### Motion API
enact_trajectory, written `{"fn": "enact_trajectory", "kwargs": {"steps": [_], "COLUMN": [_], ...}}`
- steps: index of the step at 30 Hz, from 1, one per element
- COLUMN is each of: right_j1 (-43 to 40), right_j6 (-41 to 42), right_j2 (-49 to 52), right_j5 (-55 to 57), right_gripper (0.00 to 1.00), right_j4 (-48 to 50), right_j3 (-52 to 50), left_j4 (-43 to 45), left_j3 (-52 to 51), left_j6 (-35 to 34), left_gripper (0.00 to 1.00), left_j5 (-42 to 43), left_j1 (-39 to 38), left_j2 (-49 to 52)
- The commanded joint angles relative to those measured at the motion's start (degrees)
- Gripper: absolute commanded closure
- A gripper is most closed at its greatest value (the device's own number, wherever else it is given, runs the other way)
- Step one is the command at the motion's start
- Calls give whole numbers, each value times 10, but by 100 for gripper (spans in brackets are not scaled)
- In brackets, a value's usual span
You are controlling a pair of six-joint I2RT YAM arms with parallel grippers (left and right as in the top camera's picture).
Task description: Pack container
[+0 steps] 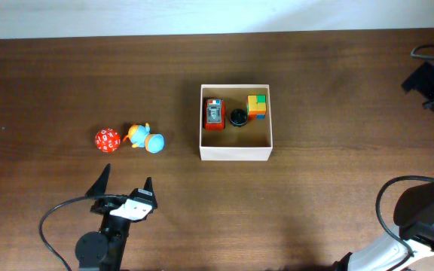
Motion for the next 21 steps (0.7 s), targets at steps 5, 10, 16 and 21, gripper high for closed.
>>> {"fn": "enact_trajectory", "kwargs": {"steps": [5, 10, 16, 21], "right_j1": [1, 1, 1, 1], "right_j6": [7, 7, 7, 7], "right_j2": [-12, -12, -12, -12], "right_j5": [-5, -5, -5, -5], "right_gripper": [1, 1, 1, 1], "right_j4": [0, 0, 0, 0], "right_j3": [8, 8, 8, 8], "left_j4": [0, 9, 125, 3], "left_j3": [-3, -3, 21, 127], "left_j6": [-3, 3, 3, -10], "left_gripper": [1, 1, 1, 1], "left_j5": [-4, -4, 76, 67], "left_j1": [3, 3, 4, 4], "left_j2": [-4, -4, -3, 73]}}
